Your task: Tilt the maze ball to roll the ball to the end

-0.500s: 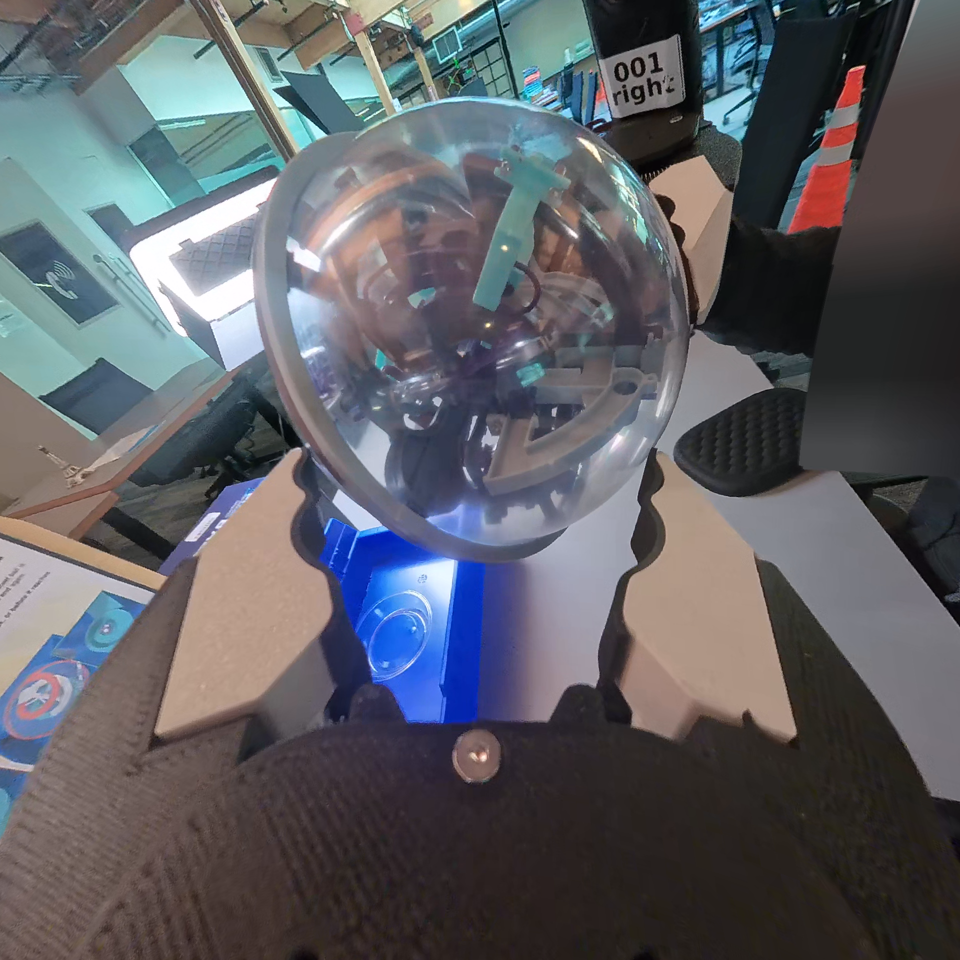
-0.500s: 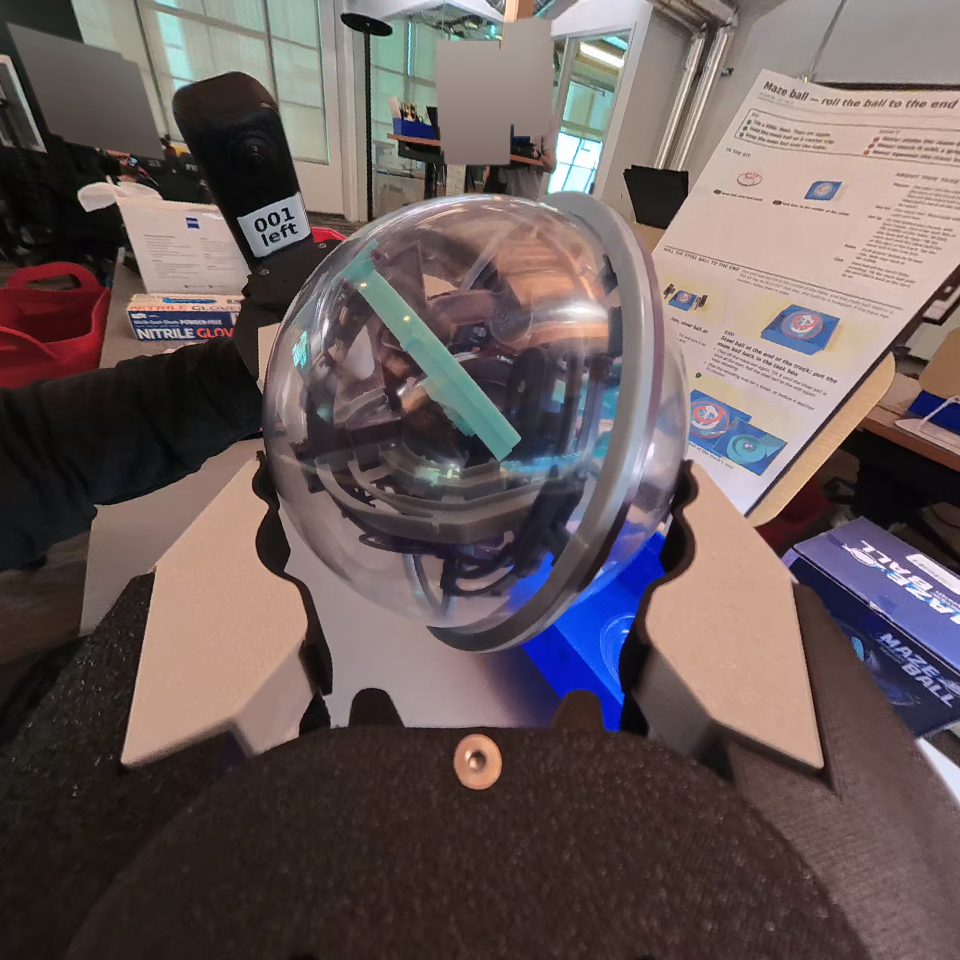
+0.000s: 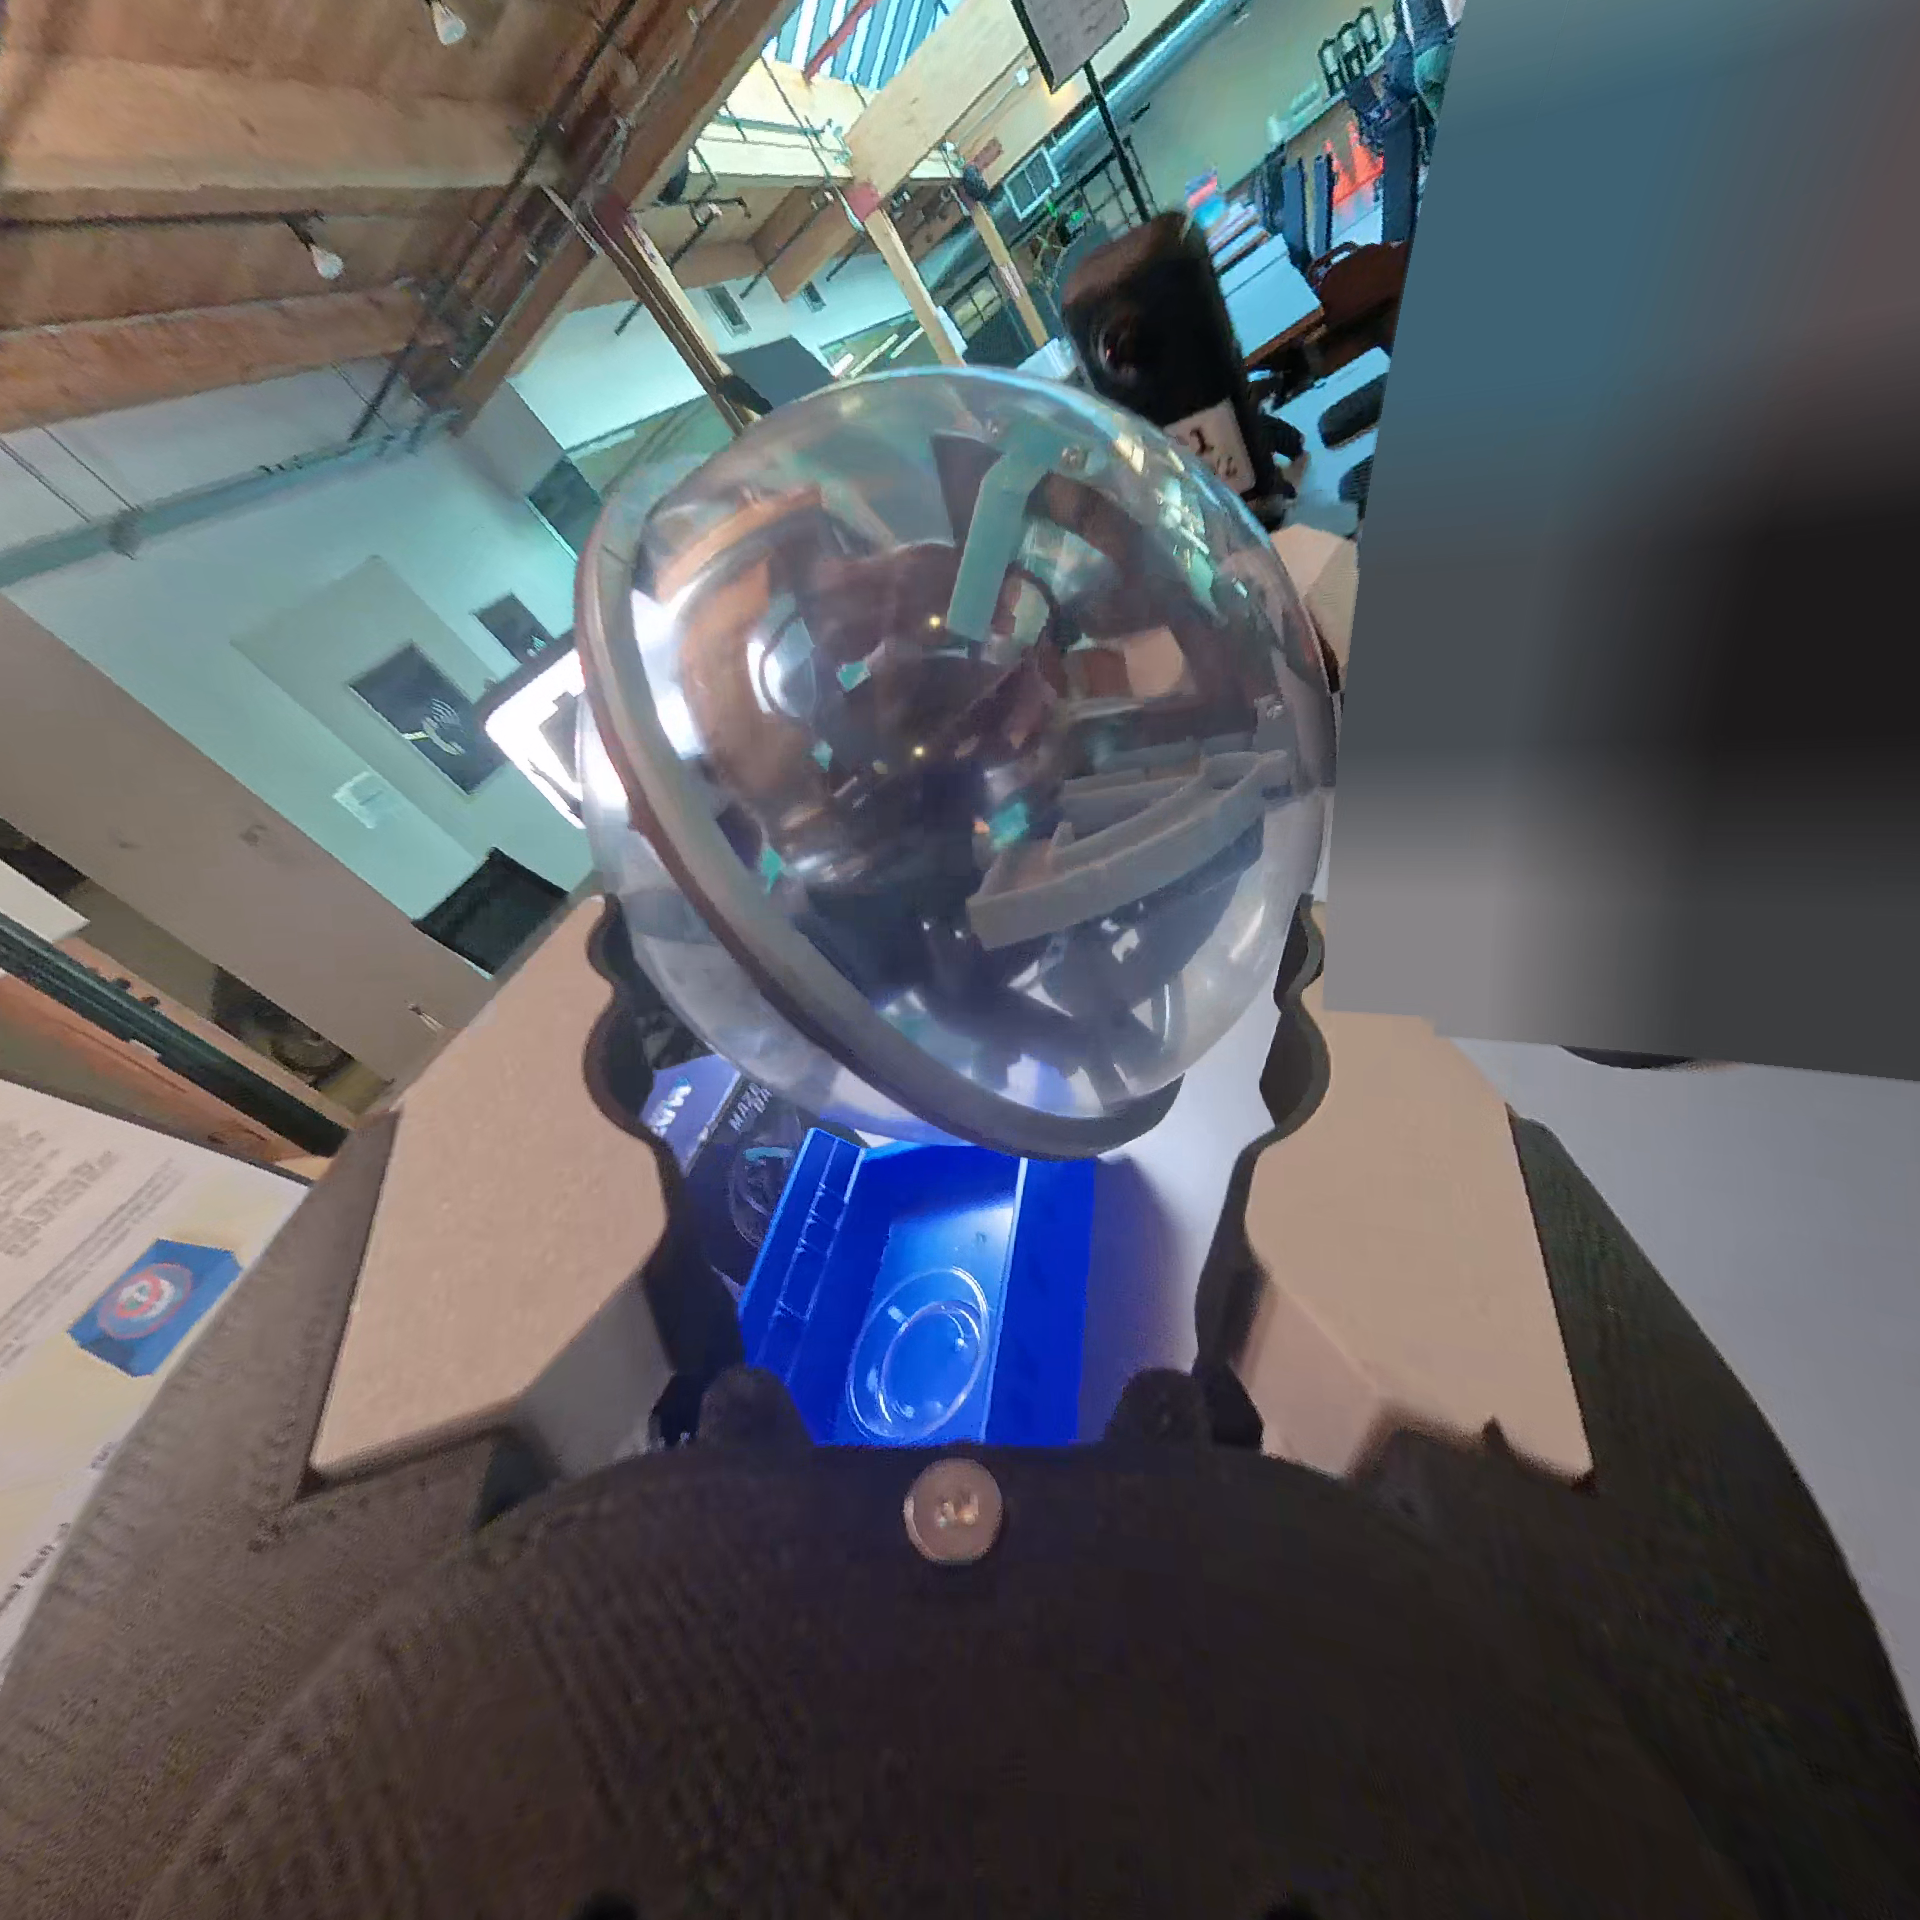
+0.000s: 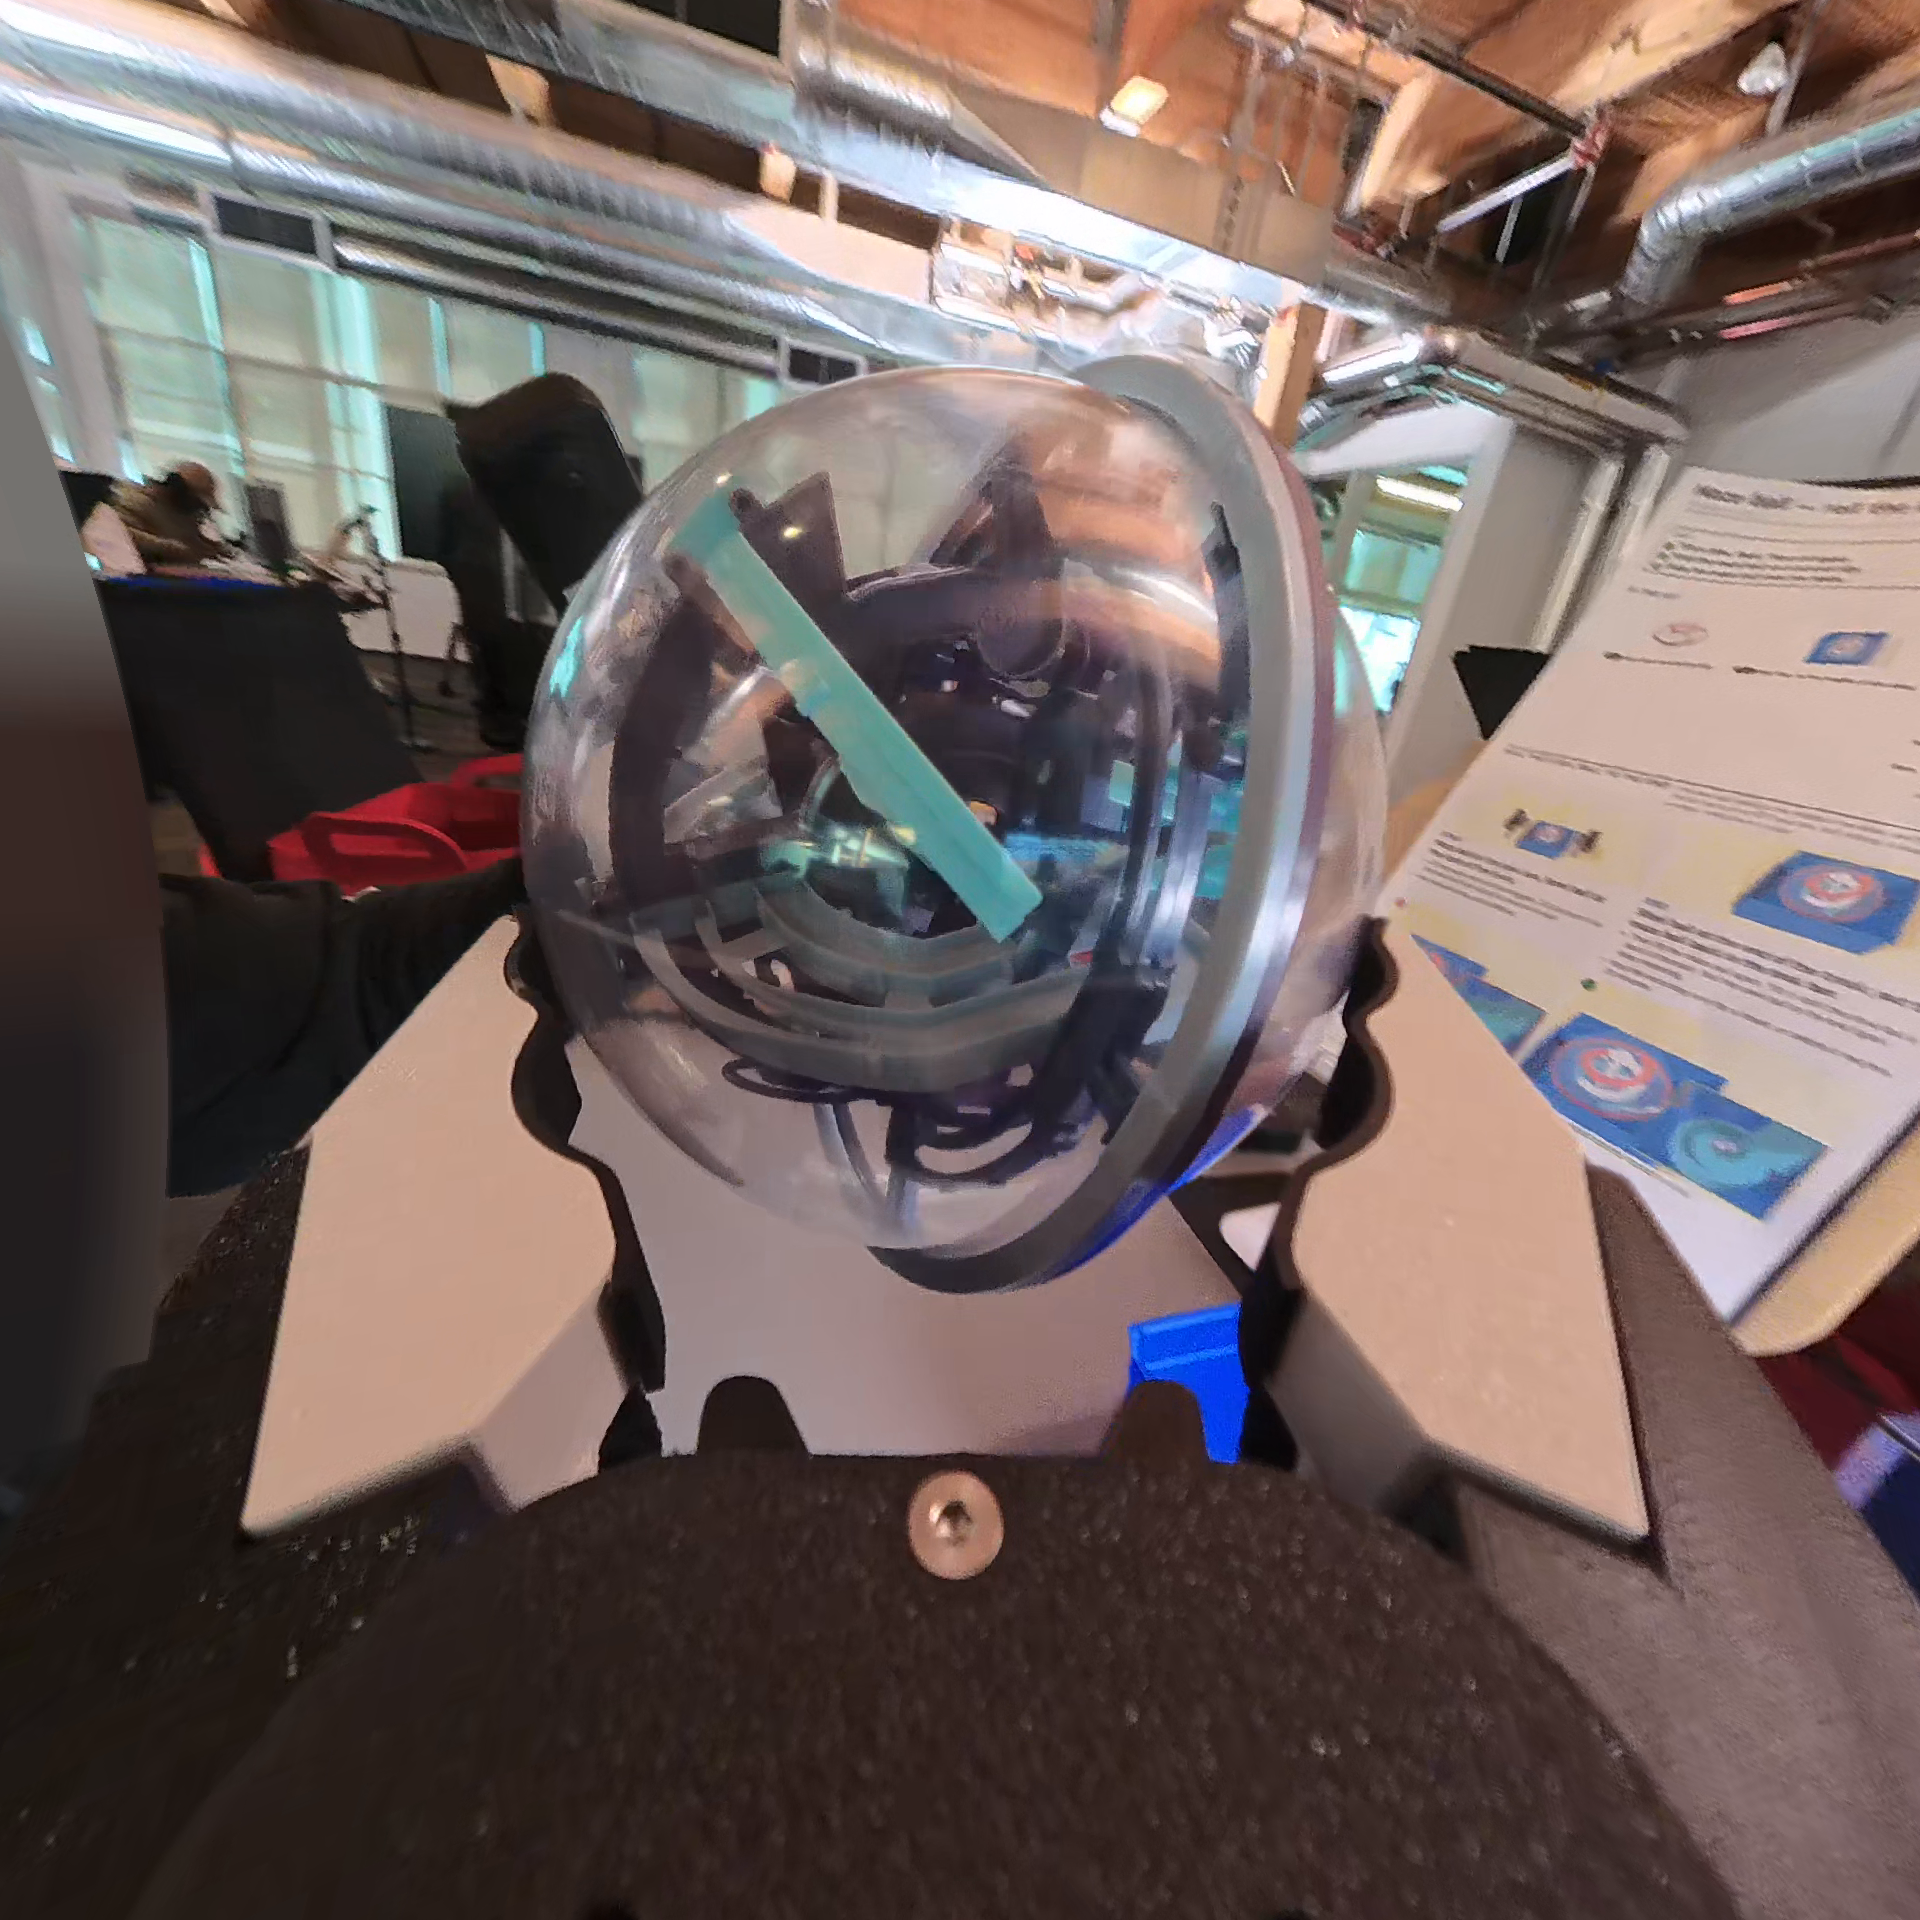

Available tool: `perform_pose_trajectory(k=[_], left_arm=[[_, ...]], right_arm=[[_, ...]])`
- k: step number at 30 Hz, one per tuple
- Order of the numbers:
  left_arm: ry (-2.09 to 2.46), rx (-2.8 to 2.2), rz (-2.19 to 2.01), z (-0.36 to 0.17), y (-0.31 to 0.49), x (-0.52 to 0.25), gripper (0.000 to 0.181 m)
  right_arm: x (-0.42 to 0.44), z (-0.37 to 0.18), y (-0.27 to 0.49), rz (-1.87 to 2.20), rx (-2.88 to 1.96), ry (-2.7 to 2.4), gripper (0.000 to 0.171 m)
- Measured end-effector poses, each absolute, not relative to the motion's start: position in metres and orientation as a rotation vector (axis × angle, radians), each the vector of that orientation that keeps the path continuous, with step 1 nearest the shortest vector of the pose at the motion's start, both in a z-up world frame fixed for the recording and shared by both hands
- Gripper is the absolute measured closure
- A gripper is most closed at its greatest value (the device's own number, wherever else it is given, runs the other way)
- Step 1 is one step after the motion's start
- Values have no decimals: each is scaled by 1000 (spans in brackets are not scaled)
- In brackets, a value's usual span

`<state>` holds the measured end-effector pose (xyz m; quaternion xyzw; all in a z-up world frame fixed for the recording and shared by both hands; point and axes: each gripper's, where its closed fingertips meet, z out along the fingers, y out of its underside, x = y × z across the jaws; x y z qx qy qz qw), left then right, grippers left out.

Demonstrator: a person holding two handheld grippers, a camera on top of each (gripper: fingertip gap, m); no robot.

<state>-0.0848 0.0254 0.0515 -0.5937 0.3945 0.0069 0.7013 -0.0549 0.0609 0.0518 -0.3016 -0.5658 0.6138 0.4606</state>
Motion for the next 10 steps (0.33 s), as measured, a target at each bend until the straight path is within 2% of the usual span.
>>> perform_pose_trajectory(k=[10], left_arm=[[852, -1184, 147, 64, 3, -57, 61]], right_arm=[[-39, 54, 47, 1765, -514, -1391, 26]])
